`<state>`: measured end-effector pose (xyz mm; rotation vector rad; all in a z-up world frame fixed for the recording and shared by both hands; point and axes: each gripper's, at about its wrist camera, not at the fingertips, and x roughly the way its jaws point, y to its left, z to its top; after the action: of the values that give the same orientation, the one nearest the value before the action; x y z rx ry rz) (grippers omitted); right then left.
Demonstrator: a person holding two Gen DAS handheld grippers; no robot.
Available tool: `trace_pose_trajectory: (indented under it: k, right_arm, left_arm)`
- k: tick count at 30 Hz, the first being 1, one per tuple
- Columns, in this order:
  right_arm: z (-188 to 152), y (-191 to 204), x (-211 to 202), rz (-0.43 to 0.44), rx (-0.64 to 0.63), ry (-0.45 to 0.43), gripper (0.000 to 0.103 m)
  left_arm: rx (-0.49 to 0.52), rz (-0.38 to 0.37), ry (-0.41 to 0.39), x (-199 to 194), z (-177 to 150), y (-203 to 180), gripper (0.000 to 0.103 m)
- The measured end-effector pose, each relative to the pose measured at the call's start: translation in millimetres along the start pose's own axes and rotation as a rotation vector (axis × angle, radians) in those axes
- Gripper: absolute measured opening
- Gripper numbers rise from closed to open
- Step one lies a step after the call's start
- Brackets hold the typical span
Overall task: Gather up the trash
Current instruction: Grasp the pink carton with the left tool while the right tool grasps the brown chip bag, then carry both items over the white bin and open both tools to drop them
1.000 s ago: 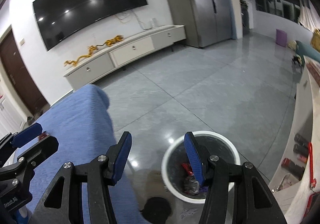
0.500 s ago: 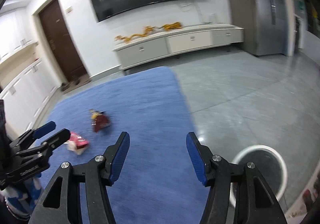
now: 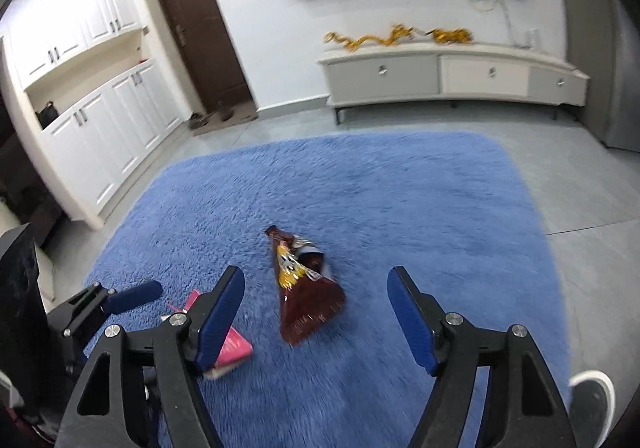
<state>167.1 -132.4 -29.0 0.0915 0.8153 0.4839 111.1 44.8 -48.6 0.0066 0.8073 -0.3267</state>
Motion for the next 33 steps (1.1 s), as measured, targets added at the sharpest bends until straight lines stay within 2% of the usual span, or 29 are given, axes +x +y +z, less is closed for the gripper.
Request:
trace_pose_trajectory:
  k: [3, 5, 6, 7, 8, 9, 15, 22, 26, 33]
  right_arm:
    - [1, -4, 19, 0.024, -0.007, 0.047, 0.071]
    - [1, -4, 27, 0.036, -0.015, 0.073, 0.059]
    - [-1, -4, 30, 0.043, -0.016, 0.083, 0.049]
    - [-2, -4, 31, 0.049, -0.016, 0.088, 0.039]
    - [-4, -5, 29, 0.053, -0.016, 0.09, 0.037]
    - [-6, -5, 27, 0.056, -0.017, 0.085, 0.036]
    - [-20, -12, 2, 0.067, 0.001, 0.048, 0.033]
    - [-40, -24, -48, 0.063, 0.053, -0.02, 0.032]
    - [-56, -36, -83, 0.048, 0.098, -0.065, 0.032]
    - [-90, -68, -145, -0.021, 0.196, -0.134, 0.032]
  left_arm:
    - [-0.001, -0.016, 0.021, 4, 1, 3, 0.091]
    - [-0.001, -0.015, 0.041, 10, 1, 3, 0.091]
    - [0.001, -0.016, 0.048, 12, 1, 2, 0.09]
    - [0.003, -0.012, 0.051, 12, 1, 1, 0.086]
    - [0.009, -0.006, 0.054, 13, 1, 0, 0.081]
    - [0.018, -0.005, 0.064, 14, 1, -2, 0.072]
    - [0.06, 0.032, 0.046, 11, -3, -12, 0.07]
    - [0.052, 0.064, 0.007, -7, -10, -19, 0.07]
    - [0.08, 0.091, -0.028, -25, -12, -38, 0.07]
    - [0.173, 0.058, -0.058, -47, -18, -96, 0.07]
